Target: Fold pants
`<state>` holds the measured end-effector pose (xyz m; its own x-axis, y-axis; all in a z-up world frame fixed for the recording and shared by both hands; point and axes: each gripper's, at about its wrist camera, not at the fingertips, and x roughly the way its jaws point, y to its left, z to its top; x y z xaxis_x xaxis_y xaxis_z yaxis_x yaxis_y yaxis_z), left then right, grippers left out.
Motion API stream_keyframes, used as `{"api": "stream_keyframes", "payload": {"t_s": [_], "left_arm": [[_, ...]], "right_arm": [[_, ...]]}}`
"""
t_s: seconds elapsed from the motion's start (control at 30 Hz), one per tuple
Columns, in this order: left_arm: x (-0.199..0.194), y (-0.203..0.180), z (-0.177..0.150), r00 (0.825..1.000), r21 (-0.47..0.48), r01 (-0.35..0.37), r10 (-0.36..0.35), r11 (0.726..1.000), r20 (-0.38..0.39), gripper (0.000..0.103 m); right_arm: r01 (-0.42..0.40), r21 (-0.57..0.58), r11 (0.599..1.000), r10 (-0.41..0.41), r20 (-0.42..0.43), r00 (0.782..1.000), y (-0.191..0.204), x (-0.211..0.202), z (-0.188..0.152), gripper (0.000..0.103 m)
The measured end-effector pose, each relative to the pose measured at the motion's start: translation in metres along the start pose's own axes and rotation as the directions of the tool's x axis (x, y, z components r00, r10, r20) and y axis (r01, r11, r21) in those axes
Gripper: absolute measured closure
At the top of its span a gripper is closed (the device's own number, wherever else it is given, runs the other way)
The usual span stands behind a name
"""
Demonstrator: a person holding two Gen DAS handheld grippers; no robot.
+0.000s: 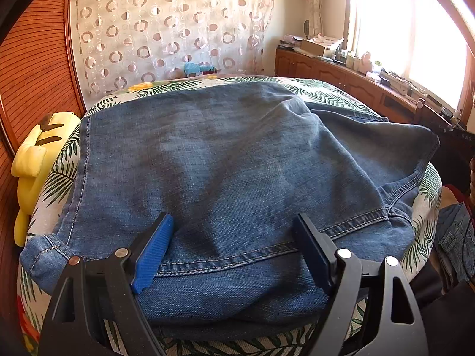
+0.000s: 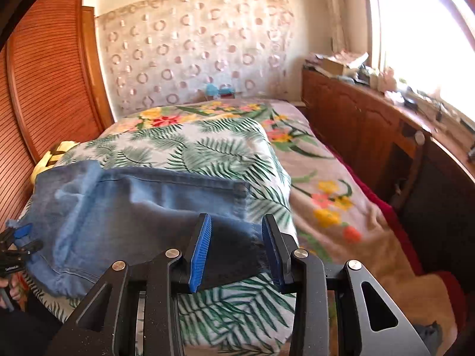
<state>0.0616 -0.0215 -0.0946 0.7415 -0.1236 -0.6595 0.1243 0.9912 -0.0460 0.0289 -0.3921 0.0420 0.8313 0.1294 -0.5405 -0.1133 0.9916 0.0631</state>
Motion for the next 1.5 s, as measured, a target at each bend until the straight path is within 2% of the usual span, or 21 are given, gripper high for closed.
{"api": "stream_keyframes", "payload": {"t_s": [0.23, 0.4, 0.5, 0.6, 1.0, 1.03, 1.1, 1.13, 1.2, 1.3, 1.5], "left_arm": [[-0.005, 0.0, 0.003, 1.0, -0.009, 0.018, -0.018, 1.0, -0.005, 0.02], [-0.008, -0.001, 0.003, 1.0, -0.009, 0.027, -0.027, 1.0, -0.001, 0.02], [-0.009, -0.002, 0.002, 1.0, -0.009, 0.03, -0.03, 1.0, 0.0, 0.02], [-0.011, -0.005, 0.002, 0.999, -0.01, 0.032, -0.032, 0.999, 0.002, 0.02], [-0.018, -0.003, 0.005, 0.999, -0.021, 0.042, -0.042, 0.999, 0.018, 0.02], [-0.019, -0.002, 0.005, 0.999, -0.022, 0.043, -0.043, 0.999, 0.019, 0.02], [-0.019, -0.002, 0.005, 0.999, -0.022, 0.044, -0.043, 0.999, 0.02, 0.02], [-0.019, -0.002, 0.005, 0.999, -0.022, 0.042, -0.042, 0.999, 0.02, 0.02], [-0.019, -0.002, 0.005, 0.999, -0.022, 0.044, -0.044, 0.999, 0.02, 0.02], [-0.02, -0.003, 0.005, 0.999, -0.024, 0.042, -0.041, 0.999, 0.022, 0.02], [-0.023, -0.001, 0.007, 0.999, -0.028, 0.04, -0.04, 0.999, 0.03, 0.02]], "right_arm": [[-0.02, 0.038, 0.999, 0.023, -0.077, 0.997, -0.008, 0.016, -0.007, 0.065], [-0.021, 0.051, 0.998, 0.027, -0.122, 0.992, -0.014, 0.022, -0.01, 0.058], [-0.012, 0.063, 0.998, 0.019, -0.122, 0.992, -0.022, 0.02, -0.009, 0.051], [-0.015, 0.08, 0.997, 0.025, -0.123, 0.992, -0.027, 0.029, -0.01, 0.048], [-0.095, 0.119, 0.988, 0.11, -0.117, 0.987, -0.018, 0.035, -0.014, 0.048], [-0.098, 0.118, 0.988, 0.111, -0.113, 0.987, -0.016, 0.035, -0.015, 0.048], [-0.111, 0.112, 0.987, 0.124, -0.11, 0.986, -0.014, 0.034, -0.016, 0.066], [-0.118, 0.11, 0.987, 0.13, -0.109, 0.985, -0.013, 0.034, -0.017, 0.068], [-0.117, 0.101, 0.988, 0.128, -0.107, 0.986, -0.011, 0.034, -0.017, 0.081], [-0.126, 0.092, 0.988, 0.135, -0.093, 0.986, -0.01, 0.03, -0.016, 0.087], [-0.147, 0.072, 0.986, 0.151, -0.049, 0.987, -0.005, 0.019, -0.009, 0.09]]}}
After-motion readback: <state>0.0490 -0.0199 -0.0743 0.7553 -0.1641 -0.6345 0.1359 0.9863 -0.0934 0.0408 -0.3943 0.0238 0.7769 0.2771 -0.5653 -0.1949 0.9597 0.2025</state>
